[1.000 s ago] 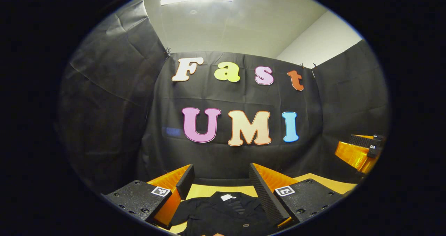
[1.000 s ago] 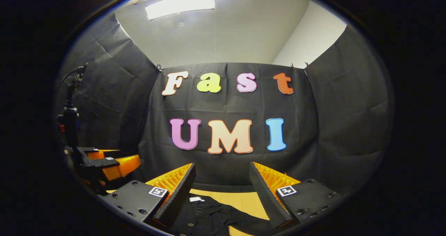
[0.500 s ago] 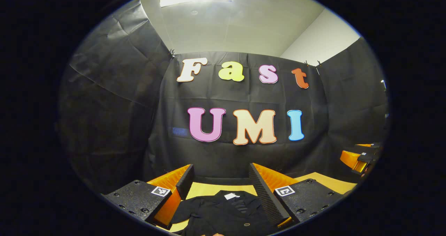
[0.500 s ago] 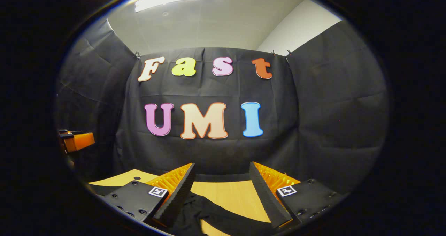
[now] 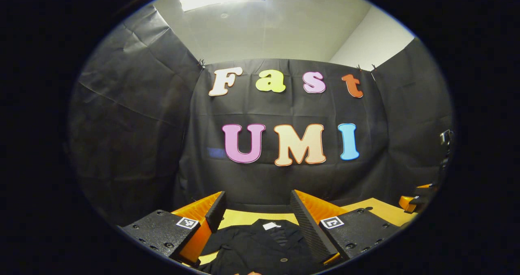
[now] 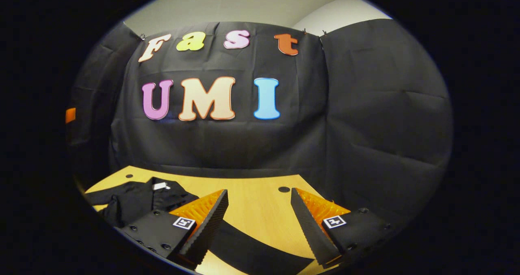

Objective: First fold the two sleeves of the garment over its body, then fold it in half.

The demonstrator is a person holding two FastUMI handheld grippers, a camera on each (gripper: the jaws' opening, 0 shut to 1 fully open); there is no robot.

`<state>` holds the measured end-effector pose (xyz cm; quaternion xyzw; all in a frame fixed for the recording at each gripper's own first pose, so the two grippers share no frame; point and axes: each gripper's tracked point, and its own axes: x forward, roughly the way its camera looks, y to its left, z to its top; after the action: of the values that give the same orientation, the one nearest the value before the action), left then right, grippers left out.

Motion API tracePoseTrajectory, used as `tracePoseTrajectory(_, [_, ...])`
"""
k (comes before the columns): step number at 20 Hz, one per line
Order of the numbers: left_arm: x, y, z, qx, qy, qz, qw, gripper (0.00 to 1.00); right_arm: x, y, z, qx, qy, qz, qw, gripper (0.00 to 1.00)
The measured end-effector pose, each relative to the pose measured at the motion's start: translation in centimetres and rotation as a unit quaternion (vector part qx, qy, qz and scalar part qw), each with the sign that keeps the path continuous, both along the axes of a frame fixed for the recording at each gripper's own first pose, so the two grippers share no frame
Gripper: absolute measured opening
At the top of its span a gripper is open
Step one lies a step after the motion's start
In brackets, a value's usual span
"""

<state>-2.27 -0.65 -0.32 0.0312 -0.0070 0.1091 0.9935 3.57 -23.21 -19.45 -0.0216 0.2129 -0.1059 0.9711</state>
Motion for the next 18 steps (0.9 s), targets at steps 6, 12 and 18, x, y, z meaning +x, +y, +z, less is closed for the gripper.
tracePoseTrajectory(6, [0.1,-2.1,0.0,0.013,0.004,0.006,1.0,0.92,-1.6,-4.0,-5.7,-0.004,0.069,0.002,0.998,0.98])
tracePoseTrajectory(12, [0.4,-4.0,-0.3,0.02,0.009,0.006,1.0,0.92,-5.0,-6.0,-13.4,0.027,0.193,0.003,0.981,0.99])
tracePoseTrajectory(18, [0.5,-4.7,-0.9,0.025,0.019,0.013,0.999,0.92,-8.3,-6.7,-19.0,0.037,0.273,0.014,0.961,0.99])
